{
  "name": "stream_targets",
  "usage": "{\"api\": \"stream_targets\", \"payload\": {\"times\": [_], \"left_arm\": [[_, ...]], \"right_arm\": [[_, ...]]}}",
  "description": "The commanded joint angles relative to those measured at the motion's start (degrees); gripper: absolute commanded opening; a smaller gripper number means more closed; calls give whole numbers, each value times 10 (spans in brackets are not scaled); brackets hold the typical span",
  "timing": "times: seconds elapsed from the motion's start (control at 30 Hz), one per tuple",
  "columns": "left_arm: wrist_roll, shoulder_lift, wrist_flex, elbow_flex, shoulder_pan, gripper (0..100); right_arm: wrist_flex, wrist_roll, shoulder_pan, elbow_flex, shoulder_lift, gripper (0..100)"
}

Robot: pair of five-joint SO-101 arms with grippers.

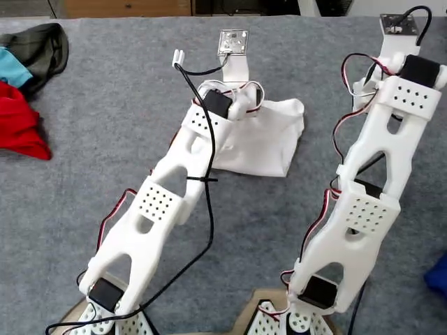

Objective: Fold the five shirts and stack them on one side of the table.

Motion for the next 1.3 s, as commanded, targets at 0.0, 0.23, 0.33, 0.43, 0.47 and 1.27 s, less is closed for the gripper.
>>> {"api": "stream_targets", "payload": {"times": [0.0,0.23,0.33,0.43,0.47,1.27], "left_arm": [[2,-15,25,-29,11,19],[1,-36,123,-94,36,19],[1,-64,152,-92,43,19],[1,-87,180,-92,47,19],[1,-92,187,-92,47,19],[4,-115,353,-86,149,19]], "right_arm": [[-9,5,-5,2,-3,224],[-9,5,-5,2,-3,224],[-8,5,-5,1,-3,224],[-5,5,-5,0,-4,224],[-4,5,-5,0,-4,224],[-4,25,29,-36,-5,224]]}}
